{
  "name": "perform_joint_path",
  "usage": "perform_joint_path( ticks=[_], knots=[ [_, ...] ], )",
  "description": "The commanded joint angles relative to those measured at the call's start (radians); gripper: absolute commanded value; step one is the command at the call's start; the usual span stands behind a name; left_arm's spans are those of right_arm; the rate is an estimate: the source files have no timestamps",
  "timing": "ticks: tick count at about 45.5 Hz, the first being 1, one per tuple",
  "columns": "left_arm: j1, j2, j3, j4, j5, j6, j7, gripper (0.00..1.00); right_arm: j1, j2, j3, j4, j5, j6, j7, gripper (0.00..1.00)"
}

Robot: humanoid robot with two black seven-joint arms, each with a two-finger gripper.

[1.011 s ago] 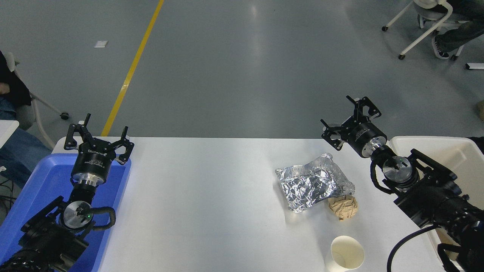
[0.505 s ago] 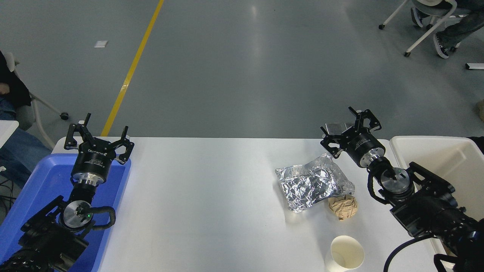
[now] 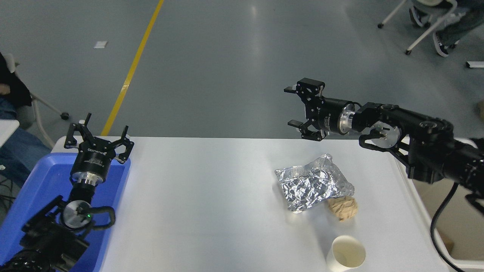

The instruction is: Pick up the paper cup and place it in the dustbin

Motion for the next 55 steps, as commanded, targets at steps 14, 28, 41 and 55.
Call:
perform_joint_path(
  ticks=[14, 28, 41, 55],
  knots=[
    [0.0, 0.0, 0.001, 0.0, 0.0, -0.001, 0.001, 1.0, 0.765, 0.038, -0.705, 0.48, -0.067, 0.234, -0.013, 1.0],
    [0.0, 0.0, 0.001, 0.0, 0.0, -0.001, 0.001, 1.0, 1.129, 0.051, -0.819, 0.736, 0.013, 0.234, -0.005, 1.0],
    [0.001, 0.0, -0.001, 0.0, 0.0, 0.0, 0.001, 1.0, 1.139, 0.045, -0.823, 0.825, 0.042, 0.234, -0.008, 1.0],
    [0.001, 0.0, -0.001, 0.0, -0.002, 0.0, -0.001, 1.0, 0.945, -0.012, -0.888, 0.835, -0.004, 0.234, -0.012, 1.0]
  ],
)
